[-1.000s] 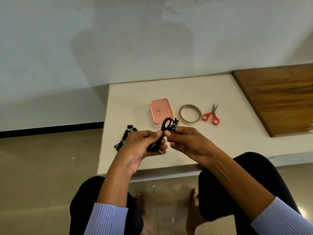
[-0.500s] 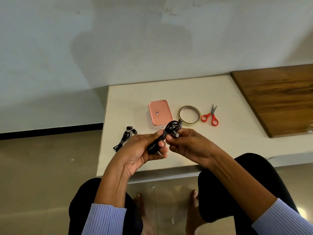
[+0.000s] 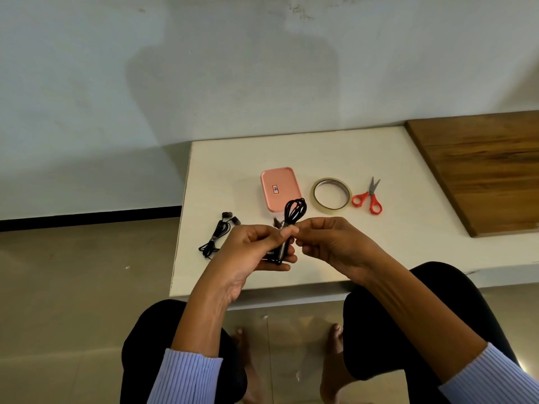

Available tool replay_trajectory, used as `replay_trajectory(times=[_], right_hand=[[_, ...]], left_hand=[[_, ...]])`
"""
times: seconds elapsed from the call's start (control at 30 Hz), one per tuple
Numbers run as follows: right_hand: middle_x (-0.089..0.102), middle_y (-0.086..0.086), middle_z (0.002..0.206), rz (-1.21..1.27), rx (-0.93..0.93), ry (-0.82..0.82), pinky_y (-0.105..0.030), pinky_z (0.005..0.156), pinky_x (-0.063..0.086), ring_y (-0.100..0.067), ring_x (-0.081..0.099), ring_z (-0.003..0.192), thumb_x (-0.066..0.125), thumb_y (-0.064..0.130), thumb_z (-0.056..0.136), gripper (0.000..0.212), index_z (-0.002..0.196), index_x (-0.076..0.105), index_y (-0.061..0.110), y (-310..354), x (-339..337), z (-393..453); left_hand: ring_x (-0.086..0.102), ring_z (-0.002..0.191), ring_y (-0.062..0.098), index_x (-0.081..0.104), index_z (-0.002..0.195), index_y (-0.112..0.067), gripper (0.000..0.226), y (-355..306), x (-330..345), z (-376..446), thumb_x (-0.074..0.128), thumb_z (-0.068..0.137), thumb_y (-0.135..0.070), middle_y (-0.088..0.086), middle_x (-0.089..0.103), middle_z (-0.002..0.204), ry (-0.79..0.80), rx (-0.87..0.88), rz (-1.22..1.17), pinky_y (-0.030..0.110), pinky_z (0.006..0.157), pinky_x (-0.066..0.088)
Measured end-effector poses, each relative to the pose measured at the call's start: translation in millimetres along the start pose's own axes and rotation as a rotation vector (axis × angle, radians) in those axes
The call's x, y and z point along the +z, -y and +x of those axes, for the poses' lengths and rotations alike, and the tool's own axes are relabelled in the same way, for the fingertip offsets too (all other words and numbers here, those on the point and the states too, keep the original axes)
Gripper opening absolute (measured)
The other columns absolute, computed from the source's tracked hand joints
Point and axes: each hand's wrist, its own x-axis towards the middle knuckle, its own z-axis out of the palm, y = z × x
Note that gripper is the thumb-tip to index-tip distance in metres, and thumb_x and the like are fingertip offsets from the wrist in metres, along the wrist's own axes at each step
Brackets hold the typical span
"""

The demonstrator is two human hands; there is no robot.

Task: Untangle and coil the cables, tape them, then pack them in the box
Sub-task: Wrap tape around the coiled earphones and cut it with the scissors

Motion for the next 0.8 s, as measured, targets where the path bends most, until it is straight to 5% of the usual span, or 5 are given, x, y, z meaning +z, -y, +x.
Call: replay_trajectory(times=[0.23,0.5,0.67,0.8], right_hand=[[0.062,-0.007,0.083,0.169,0.028,0.095,-0.015,0.063,0.051,-0.008,0.058,0.072,0.067,0.013,0.071,0.024,0.093,0.067,0.001,6,-1,1],[0.061,-0.002,0.077,0.26,-0.039,0.267,-0.022,0.072,0.043,-0.01,0.055,0.073,0.06,0.018,0.084,0.012,0.077,0.07,0.013,1,-1,-1],[0.06,-0.003,0.068,0.135,-0.044,0.083,-0.019,0.06,0.049,-0.009,0.055,0.059,0.063,0.018,0.079,0.018,0.087,0.067,0.003,0,1,-4],[0.063,0.003,0.069,-0.046,-0.008,-0.118,-0.018,0.066,0.047,-0.005,0.054,0.065,0.072,0.022,0.074,0.025,0.09,0.071,0.003,0,-1,-3]], left_hand=[[0.064,0.054,0.013,0.068,0.08,-0.003,0.024,-5,1,1,0.056,0.088,-0.022,0.003,0.063,0.06,-0.005,-0.055,-0.175,0.024,0.055,0.056],[0.057,0.046,0.009,0.067,0.068,-0.01,0.027,-11,10,-2,0.054,0.081,-0.03,-0.001,0.056,0.054,0.158,-0.178,-0.352,0.022,0.043,0.051],[0.072,0.072,0.024,0.071,0.089,-0.004,0.036,-4,7,0,0.055,0.088,-0.035,0.012,0.074,0.079,0.062,-0.11,-0.069,0.029,0.062,0.059],[0.073,0.076,0.024,0.071,0.097,-0.006,0.036,0,3,0,0.062,0.082,-0.038,0.013,0.075,0.084,-0.037,-0.074,0.007,0.031,0.066,0.059]])
